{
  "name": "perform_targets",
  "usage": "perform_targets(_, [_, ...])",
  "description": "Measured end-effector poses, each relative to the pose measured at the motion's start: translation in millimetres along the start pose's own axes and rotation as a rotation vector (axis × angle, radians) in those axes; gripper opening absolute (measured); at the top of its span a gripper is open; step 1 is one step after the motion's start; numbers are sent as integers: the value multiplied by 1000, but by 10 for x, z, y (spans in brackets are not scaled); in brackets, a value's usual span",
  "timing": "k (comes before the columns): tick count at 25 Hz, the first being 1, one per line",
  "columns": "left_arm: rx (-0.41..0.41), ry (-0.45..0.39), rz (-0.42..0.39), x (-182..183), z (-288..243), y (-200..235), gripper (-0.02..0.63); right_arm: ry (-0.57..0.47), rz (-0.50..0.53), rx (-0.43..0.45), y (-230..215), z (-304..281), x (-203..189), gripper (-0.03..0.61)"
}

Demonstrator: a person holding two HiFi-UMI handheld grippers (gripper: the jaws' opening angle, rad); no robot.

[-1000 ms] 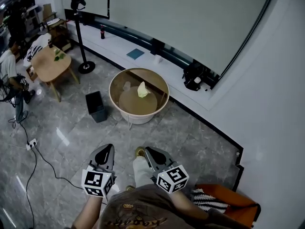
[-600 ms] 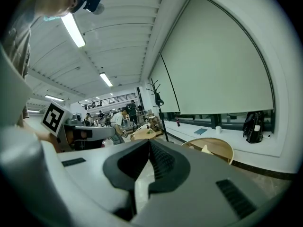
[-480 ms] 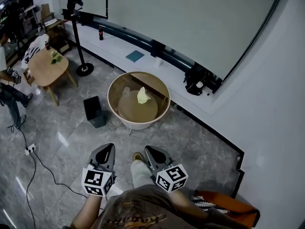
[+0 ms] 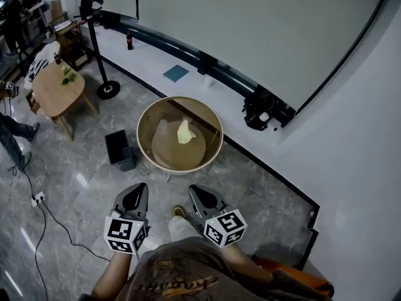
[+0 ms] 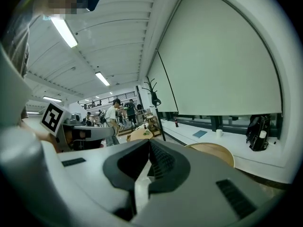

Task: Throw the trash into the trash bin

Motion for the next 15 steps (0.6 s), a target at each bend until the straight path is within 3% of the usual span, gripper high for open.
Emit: perform_targets(15, [63,-14,8,420,-1152,537,17,19,6,38,-908,-991,439,20])
Point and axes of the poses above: the fingertips, and each gripper's own axes: z backward along the fingers, y to its left, x out of its top, the point moved 9 cm from there along z, backward along the fingers, and after that the axes turned 6 degrees about -x, right-handed, at the moved point
